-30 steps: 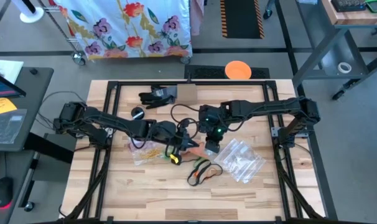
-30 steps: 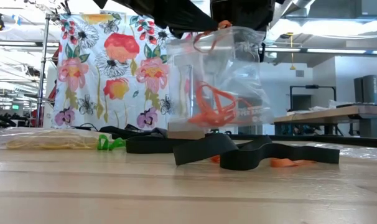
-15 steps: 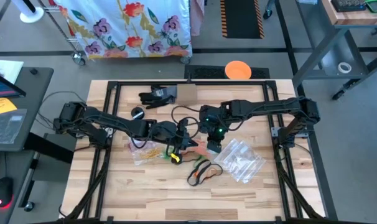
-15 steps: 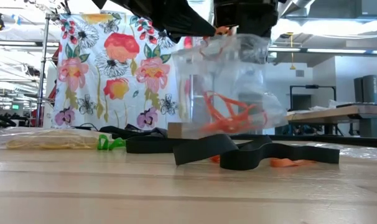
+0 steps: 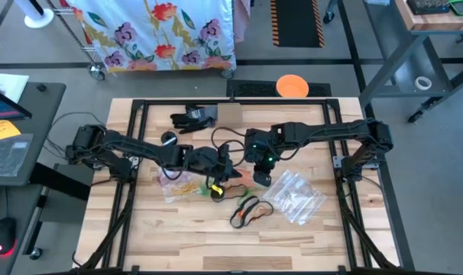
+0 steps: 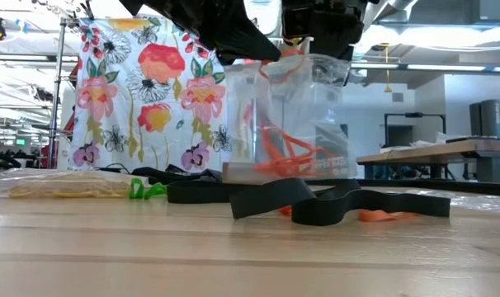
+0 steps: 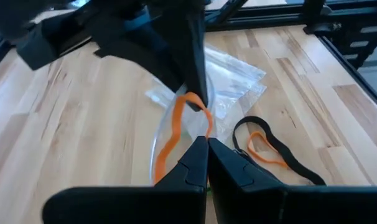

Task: Sort rubber bands
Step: Put the orange rubber band into the transparent zip bag

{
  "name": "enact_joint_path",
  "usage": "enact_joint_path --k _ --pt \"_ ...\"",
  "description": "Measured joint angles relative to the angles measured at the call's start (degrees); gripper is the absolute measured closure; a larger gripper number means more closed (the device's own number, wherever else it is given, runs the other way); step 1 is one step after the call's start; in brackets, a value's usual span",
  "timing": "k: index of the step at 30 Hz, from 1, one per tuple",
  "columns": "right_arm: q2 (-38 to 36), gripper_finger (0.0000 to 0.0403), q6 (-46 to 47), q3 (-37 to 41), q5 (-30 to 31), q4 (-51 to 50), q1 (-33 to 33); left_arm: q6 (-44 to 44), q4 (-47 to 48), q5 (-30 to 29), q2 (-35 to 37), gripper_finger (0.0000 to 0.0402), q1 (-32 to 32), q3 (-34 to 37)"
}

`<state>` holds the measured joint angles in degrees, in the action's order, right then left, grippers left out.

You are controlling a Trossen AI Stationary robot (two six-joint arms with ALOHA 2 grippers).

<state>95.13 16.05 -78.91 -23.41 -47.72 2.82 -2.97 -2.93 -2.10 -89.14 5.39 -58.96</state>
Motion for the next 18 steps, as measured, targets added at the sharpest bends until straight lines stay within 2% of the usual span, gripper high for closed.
enact_joint_path --k 5,11,18 --pt "0.0 0.0397 -2.9 0.0 3.4 -0.5 -0.7 1.3 -1.2 0.0 0.0 0.0401 -0.4 0.0" --pt "0.0 0.0397 -6.0 0.0 10.2 -2.6 -1.3 3.4 -2.1 3.5 0.0 0.0401 -0.3 0.0" --pt "0.0 0.0397 -6.1 0.0 11.5 -2.6 -1.7 6.1 -1.5 1.4 0.0 0.0401 -1.1 0.0"
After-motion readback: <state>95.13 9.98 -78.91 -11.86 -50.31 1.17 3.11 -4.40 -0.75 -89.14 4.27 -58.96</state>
